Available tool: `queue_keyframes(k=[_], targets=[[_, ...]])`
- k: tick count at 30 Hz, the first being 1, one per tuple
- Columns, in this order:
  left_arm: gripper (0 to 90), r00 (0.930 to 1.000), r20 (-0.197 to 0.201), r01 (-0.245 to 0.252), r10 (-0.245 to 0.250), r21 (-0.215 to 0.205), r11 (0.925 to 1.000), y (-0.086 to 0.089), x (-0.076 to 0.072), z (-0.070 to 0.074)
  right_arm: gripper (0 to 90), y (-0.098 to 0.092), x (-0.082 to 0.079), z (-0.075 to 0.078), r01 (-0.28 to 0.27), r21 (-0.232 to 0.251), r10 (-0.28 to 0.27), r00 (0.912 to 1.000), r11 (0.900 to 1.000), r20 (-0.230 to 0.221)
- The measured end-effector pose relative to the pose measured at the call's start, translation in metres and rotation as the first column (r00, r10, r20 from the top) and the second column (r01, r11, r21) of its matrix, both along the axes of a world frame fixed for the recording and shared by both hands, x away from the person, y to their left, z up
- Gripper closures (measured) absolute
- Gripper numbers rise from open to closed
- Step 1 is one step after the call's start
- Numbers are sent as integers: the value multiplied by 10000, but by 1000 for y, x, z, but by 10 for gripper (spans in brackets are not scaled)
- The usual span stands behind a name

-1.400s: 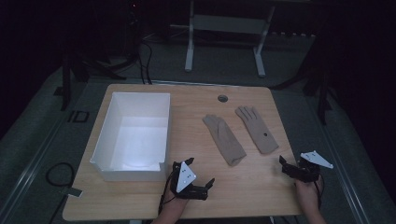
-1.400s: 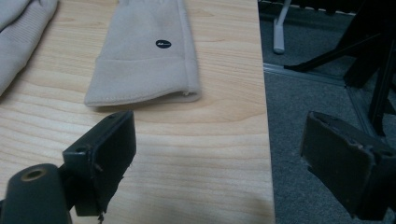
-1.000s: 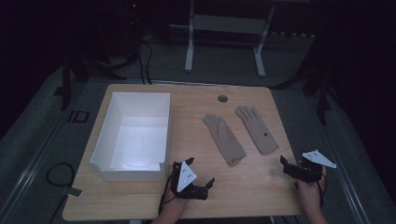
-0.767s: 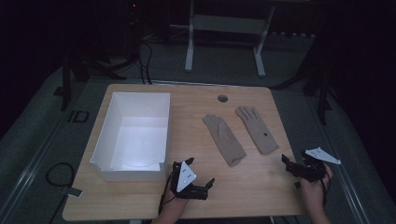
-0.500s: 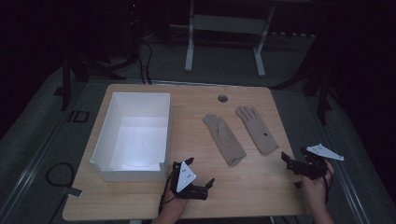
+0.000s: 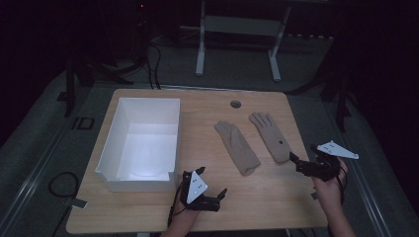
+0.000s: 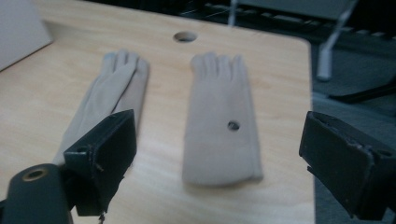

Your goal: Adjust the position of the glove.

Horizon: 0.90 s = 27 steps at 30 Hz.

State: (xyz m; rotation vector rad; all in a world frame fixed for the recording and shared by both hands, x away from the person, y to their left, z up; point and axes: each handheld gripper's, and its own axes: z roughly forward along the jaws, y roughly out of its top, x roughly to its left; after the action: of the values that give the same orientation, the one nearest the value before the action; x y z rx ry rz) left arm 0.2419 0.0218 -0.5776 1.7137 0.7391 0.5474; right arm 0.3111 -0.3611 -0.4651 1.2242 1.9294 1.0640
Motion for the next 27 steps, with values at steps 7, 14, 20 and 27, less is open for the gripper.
queue_keyframes(k=[7, 14, 20, 27], targets=[[2, 10000, -22, 0, 0, -14, 10000, 0, 0, 0, 107, 24, 6, 11, -702, -190, 707, 9972, 9973, 246], [2, 10000, -20, -3, 3, 0, 10000, 0, 0, 0, 108, 41, 16, 14, -1131, -96, 1132, 9934, 9935, 193], [2, 10000, -6, 25, -25, 43, 10000, -1, 0, 0, 164, 59, 32, 14, -1798, -83, 1799, 9836, 9837, 131], [2, 10000, -18, 53, -53, 54, 10000, -1, 0, 0, 237, 83, 51, 7, -2379, -167, 2376, 9713, 9712, -137]])
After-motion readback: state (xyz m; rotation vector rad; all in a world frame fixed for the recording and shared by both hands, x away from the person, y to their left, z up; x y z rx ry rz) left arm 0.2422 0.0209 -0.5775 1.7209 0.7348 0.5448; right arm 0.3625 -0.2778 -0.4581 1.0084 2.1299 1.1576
